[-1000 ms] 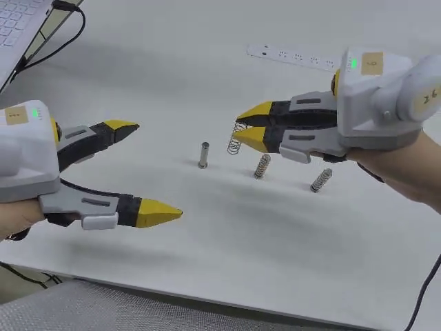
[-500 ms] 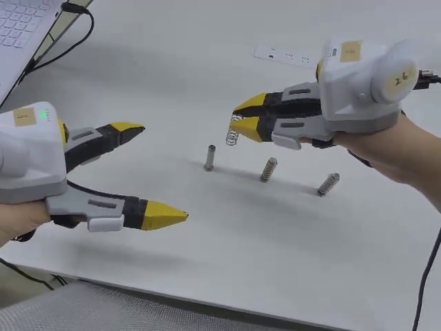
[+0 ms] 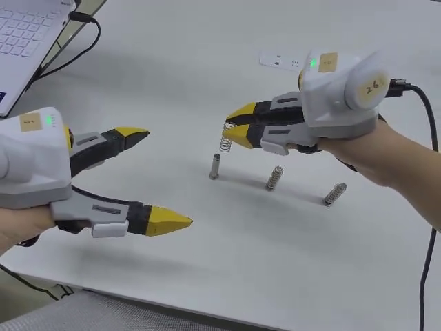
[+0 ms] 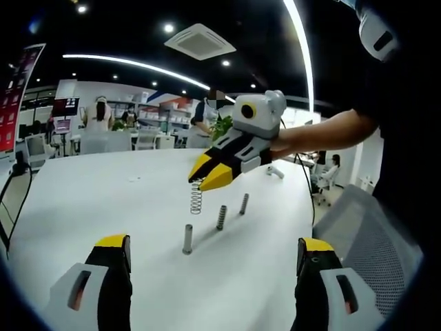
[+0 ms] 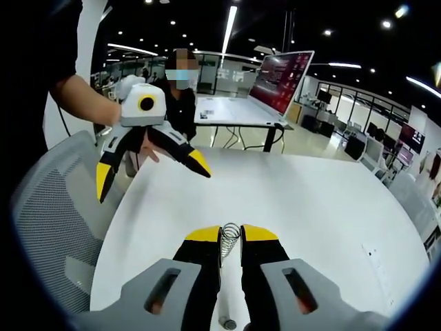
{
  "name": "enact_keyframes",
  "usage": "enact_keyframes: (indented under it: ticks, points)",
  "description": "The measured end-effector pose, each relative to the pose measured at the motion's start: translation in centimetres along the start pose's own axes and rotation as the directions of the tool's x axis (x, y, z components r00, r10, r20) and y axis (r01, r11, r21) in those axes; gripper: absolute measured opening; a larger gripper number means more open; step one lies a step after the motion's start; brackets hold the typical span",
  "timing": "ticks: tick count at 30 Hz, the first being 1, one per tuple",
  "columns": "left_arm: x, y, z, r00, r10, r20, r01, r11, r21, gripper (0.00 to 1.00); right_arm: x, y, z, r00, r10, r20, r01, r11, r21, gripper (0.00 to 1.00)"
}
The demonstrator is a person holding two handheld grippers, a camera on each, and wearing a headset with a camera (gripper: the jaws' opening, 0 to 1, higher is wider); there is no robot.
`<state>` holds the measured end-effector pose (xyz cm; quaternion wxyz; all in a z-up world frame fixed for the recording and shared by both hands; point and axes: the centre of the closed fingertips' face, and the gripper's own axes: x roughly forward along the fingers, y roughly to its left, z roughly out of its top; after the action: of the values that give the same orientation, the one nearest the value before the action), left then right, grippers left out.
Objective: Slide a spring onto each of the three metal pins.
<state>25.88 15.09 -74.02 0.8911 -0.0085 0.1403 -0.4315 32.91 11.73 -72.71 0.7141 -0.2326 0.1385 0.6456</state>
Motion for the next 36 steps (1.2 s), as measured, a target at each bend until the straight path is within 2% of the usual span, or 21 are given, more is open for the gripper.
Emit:
enact_keyframes:
  ticks: [12, 36]
  points:
    - [-0.1, 0.0, -0.1, 1.0000, 0.003, -0.001, -0.003, 1.000, -0.003, 0.98, 0.5, -0.2, 0.0, 0.9999, -0.011, 0.005, 0.011, 1.000, 0.018, 0.07]
    - [-0.4, 0.4, -0.3, 0.9997, 0.026, 0.001, -0.026, 1.000, -0.010, 0.97, 1.4, 0.0, -0.8, 0.9999, 0.002, -0.016, -0.001, 1.000, 0.024, 0.07]
